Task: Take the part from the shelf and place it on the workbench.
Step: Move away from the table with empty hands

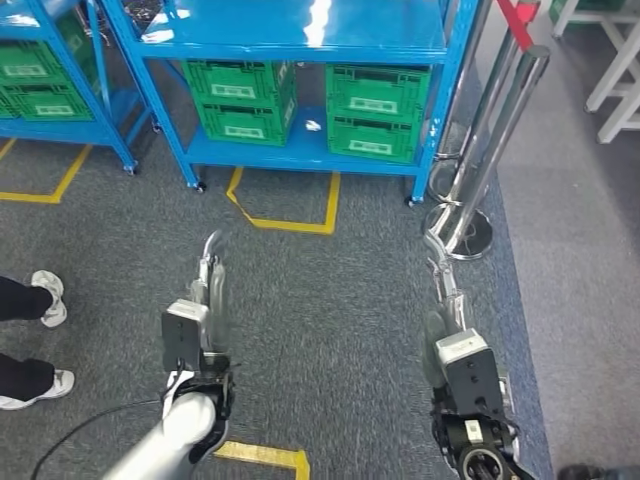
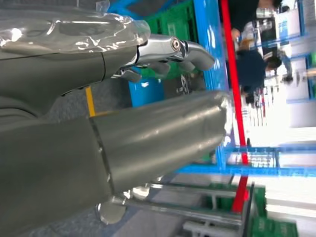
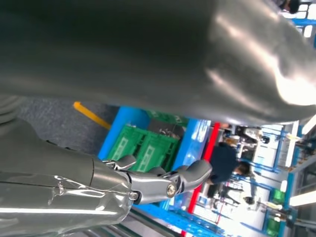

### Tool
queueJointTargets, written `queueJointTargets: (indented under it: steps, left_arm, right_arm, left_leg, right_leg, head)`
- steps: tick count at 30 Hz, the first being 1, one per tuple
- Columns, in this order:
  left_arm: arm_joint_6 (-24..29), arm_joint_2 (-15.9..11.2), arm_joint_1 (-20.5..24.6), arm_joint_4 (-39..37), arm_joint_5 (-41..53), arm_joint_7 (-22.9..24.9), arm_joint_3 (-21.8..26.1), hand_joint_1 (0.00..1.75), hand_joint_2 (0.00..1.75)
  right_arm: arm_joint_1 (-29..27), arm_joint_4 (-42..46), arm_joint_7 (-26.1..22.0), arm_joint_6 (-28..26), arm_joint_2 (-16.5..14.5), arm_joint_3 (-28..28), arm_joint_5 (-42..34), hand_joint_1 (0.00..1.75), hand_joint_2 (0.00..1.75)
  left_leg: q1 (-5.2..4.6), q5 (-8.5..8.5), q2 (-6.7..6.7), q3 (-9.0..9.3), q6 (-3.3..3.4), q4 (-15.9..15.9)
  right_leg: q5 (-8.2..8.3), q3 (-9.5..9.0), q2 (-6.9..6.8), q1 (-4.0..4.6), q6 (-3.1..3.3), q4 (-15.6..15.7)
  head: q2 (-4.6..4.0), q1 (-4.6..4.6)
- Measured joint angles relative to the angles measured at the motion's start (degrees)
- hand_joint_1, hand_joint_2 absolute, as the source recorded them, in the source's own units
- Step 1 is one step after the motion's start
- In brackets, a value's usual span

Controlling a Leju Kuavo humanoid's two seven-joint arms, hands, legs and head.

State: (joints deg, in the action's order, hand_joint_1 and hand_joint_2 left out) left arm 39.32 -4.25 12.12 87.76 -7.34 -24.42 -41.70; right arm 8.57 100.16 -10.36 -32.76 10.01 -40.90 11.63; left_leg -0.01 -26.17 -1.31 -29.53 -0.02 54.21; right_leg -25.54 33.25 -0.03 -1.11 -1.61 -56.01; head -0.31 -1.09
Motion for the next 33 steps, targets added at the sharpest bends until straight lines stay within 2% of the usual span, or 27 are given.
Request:
queueJointTargets:
  steps: [1, 3, 4, 5, 7, 8, 9, 10, 11, 12, 13, 14, 17, 18, 19, 22, 23, 24, 25, 27, 28, 29, 31, 33]
  left_arm:
    - [0.0, 0.0, 0.0, 0.0, 0.0, 0.0, 0.0, 0.00, 0.00]
    - [0.1, 0.0, 0.0, 0.1, 0.1, -0.1, 0.0, 0.00, 0.00]
    - [0.2, 0.0, 0.1, 0.1, 0.2, -0.1, 0.0, 0.00, 0.00]
    - [0.2, 0.0, 0.1, 0.1, 0.2, -0.2, 0.0, 0.00, 0.00]
    - [0.2, -0.1, -0.1, 0.1, 0.2, -0.2, 0.0, 0.00, 0.00]
    - [0.2, -0.1, -0.2, 0.1, 0.2, -0.2, 0.0, 0.00, 0.00]
    - [0.2, -0.1, -0.3, 0.1, 0.3, -0.2, 0.0, 0.00, 0.00]
    - [0.2, -0.2, -0.3, 0.1, 0.3, -0.2, 0.0, 0.00, 0.00]
    - [0.2, -0.2, -0.3, 0.1, 0.4, -0.2, 0.0, 0.00, 0.00]
    - [0.2, -0.2, -0.3, 0.1, 0.4, -0.2, 0.0, 0.00, 0.00]
    - [0.2, -0.2, -0.3, 0.1, 0.5, -0.2, 0.0, 0.00, 0.00]
    - [0.2, -0.2, -0.4, 0.1, 0.5, -0.1, 0.0, 0.00, 0.00]
    - [0.1, -0.2, -0.6, 0.2, 0.6, 0.0, 0.0, 0.00, 0.00]
    - [0.1, -0.2, -0.6, 0.2, 0.6, 0.0, 0.0, 0.00, 0.00]
    - [0.0, -0.2, -0.6, 0.3, 0.7, 0.0, 0.0, 0.00, 0.00]
    - [-0.3, -0.1, -0.6, 0.3, 0.7, 0.0, 0.0, 0.00, 0.00]
    - [-0.3, -0.1, -0.7, 0.3, 0.7, 0.0, 0.0, 0.00, 0.00]
    - [-0.4, -0.1, -0.7, 0.3, 0.7, 0.0, 0.0, 0.00, 0.00]
    - [-0.4, -0.1, -0.8, 0.3, 0.7, 0.0, 0.0, 0.00, 0.00]
    - [-0.4, -0.1, -0.7, 0.3, 0.7, 0.0, 0.0, 0.00, 0.00]
    - [-0.4, 0.0, -0.7, 0.3, 0.7, 0.0, 0.0, 0.00, 0.00]
    - [-0.4, 0.0, -0.7, 0.3, 0.7, 0.0, 0.0, 0.00, 0.00]
    - [-0.4, 0.0, -0.7, 0.3, 0.8, -0.1, 0.0, 0.00, 0.00]
    - [-0.4, 0.0, -0.6, 0.3, 0.9, -0.1, 0.0, 0.00, 0.00]
  right_arm:
    - [0.0, 0.0, 0.0, 0.1, 0.0, 0.0, 0.0, 0.00, 0.00]
    - [0.1, 0.1, -0.1, 0.2, 0.0, 0.0, 0.0, 0.00, 0.00]
    - [0.2, 0.2, -0.2, 0.3, 0.0, 0.0, 0.0, 0.00, 0.00]
    - [0.2, 0.2, -0.2, 0.4, 0.0, 0.0, 0.0, 0.00, 0.00]
    - [0.2, 0.2, -0.2, 0.5, 0.0, 0.0, 0.0, 0.00, 0.00]
    - [0.1, 0.2, -0.2, 0.5, 0.0, 0.0, 0.0, 0.00, 0.00]
    - [0.1, 0.2, -0.2, 0.6, 0.0, 0.0, 0.0, 0.00, 0.00]
    - [0.1, 0.2, -0.2, 0.6, 0.0, 0.0, 0.0, 0.00, 0.00]
    - [0.1, 0.2, -0.2, 0.7, 0.0, 0.0, 0.0, 0.00, 0.00]
    - [0.1, 0.2, -0.2, 0.7, 0.0, 0.0, 0.1, 0.00, 0.00]
    - [0.1, 0.2, -0.2, 0.8, 0.0, 0.0, 0.1, 0.00, 0.00]
    - [0.1, 0.2, -0.2, 0.8, 0.0, 0.0, 0.2, 0.00, 0.00]
    - [0.1, 0.2, -0.2, 0.9, 0.0, 0.1, 0.6, 0.00, 0.00]
    - [0.1, 0.2, -0.2, 0.9, 0.0, 0.1, 0.7, 0.00, 0.00]
    - [0.2, 0.2, -0.3, 0.9, 0.0, 0.1, 0.8, 0.00, 0.00]
    - [0.0, 0.1, -0.3, 1.0, 0.0, 0.1, 0.9, 0.00, 0.00]
    - [0.0, 0.1, -0.3, 1.1, 0.0, 0.1, 0.9, 0.00, 0.00]
    - [-0.1, 0.1, -0.3, 1.3, 0.0, 0.1, 1.0, 0.00, 0.00]
    - [-0.1, 0.1, -0.3, 1.4, 0.0, 0.1, 1.0, 0.00, 0.00]
    - [-0.2, 0.0, -0.4, 1.6, 0.0, 0.1, 1.0, 0.00, 0.00]
    - [-0.2, 0.0, -0.4, 1.7, 0.0, 0.2, 1.0, 0.00, 0.00]
    - [-0.2, 0.0, -0.5, 1.8, 0.0, 0.2, 1.0, 0.00, 0.00]
    - [-0.2, -0.1, -0.7, 2.0, 0.0, 0.3, 1.0, 0.00, 0.00]
    - [-0.2, -0.1, -0.8, 2.0, -0.1, 0.4, 1.0, 0.00, 0.00]
  left_leg:
    - [-0.07, -0.20, 0.00, 0.09, -0.33, 0.1]
    - [-0.03, -0.94, 0.20, -0.49, -0.95, 2.1]
    - [0.08, -1.84, 0.34, -1.88, -1.30, 4.7]
    - [0.22, -3.01, 0.49, -4.08, -1.60, 8.3]
    - [0.43, -5.27, 0.62, -9.31, -1.89, 15.6]
    - [0.50, -5.37, 0.66, -11.09, -1.88, 17.2]
    - [0.54, -4.28, 0.69, -11.85, -1.79, 16.8]
    - [0.56, -2.00, 0.73, -11.51, -1.64, 14.3]
    - [0.55, 1.07, 0.83, -10.45, -1.43, 10.4]
    - [0.45, 3.31, 0.94, -9.36, -1.22, 6.6]
    - [0.32, 4.40, 1.08, -8.44, -0.94, 3.6]
    - [0.18, 4.88, 1.17, -7.93, -0.65, 1.9]
    - [0.25, 4.40, 1.05, -6.74, 0.30, 0.7]
    - [0.35, 4.14, 0.99, -6.06, 0.64, 0.5]
    - [0.37, 3.86, 0.95, -5.38, 0.96, 0.3]
    - [0.13, 2.64, 0.87, -3.93, 1.76, 0.2]
    - [-0.02, 2.17, 0.82, -3.39, 1.91, 0.2]
    - [-0.21, 1.67, 0.74, -2.73, 1.99, 0.2]
    - [-0.40, 1.15, 0.66, -1.96, 2.03, 0.2]
    - [-0.75, 0.08, 0.54, -0.37, 2.00, 0.2]
    - [-0.86, -0.36, 0.43, 0.10, 1.89, 0.2]
    - [-0.90, -0.74, 0.37, 0.34, 1.66, 0.1]
    - [-1.01, -0.92, 0.24, 0.63, 1.10, 0.2]
    - [-1.07, -1.24, 0.28, 0.69, 0.55, 1.3]
  right_leg:
    - [0.36, -0.50, -0.04, -0.09, 0.66, 0.1]
    - [0.37, -1.31, -0.07, -0.35, 1.39, 0.5]
    - [0.23, -1.74, -0.08, -0.45, 1.66, 0.7]
    - [0.02, -2.04, -0.11, -0.47, 1.87, 0.8]
    - [-0.55, -2.52, -0.12, -0.48, 2.11, 0.9]
    - [-0.92, -2.88, -0.10, -0.48, 2.11, 0.9]
    - [-1.35, -3.40, -0.07, -0.49, 2.06, 0.9]
    - [-1.84, -4.05, -0.05, -0.50, 1.97, 0.9]
    - [-2.37, -4.63, -0.04, -0.51, 1.83, 1.0]
    - [-2.89, -5.30, 0.00, -0.45, 1.61, 0.9]
    - [-3.35, -5.67, 0.04, -0.35, 1.30, 1.0]
    - [-3.73, -5.89, 0.07, -0.23, 0.94, 1.1]
    - [-4.25, -6.78, 0.00, -0.06, -0.09, 1.0]
    - [-4.53, -6.60, -0.02, -0.08, -0.31, -0.1]
    - [-5.21, -5.63, -0.05, -0.10, -0.45, -2.3]
    - [-8.92, 1.13, -0.02, 0.04, -0.71, -13.3]
    - [-9.80, 3.05, -0.02, 0.08, -0.69, -15.5]
    - [-9.68, 4.09, -0.02, 0.13, -0.59, -15.8]
    - [-8.19, 4.15, -0.01, 0.25, -0.33, -14.1]
    - [-2.46, 2.57, 0.06, 0.75, 0.75, -7.0]
    - [-0.64, 1.72, 0.11, 1.05, 1.34, -3.6]
    - [0.51, 0.91, 0.16, 1.30, 1.87, -1.3]
    - [0.29, 0.10, 0.18, 1.45, 2.43, 0.6]
    - [0.67, -1.41, 0.20, 0.99, 2.73, 1.7]
  head:
    - [0.00, 0.08]
    - [0.00, 0.53]
    - [-0.01, 0.86]
    - [-0.02, 1.22]
    - [-0.01, 1.90]
    - [-0.01, 2.14]
    - [-0.01, 2.39]
    - [-0.01, 2.64]
    - [-0.02, 2.92]
    - [-0.02, 3.16]
    - [-0.02, 3.42]
    - [-0.01, 3.58]
    - [0.00, 3.43]
    - [-0.01, 3.17]
    - [-0.01, 2.81]
    - [0.00, 1.48]
    - [0.00, 1.13]
    - [0.00, 0.84]
    - [0.00, 0.59]
    - [0.00, 0.14]
    - [-0.01, 0.02]
    - [-0.01, -0.09]
    - [-0.01, -0.15]
    - [-0.01, -0.13]
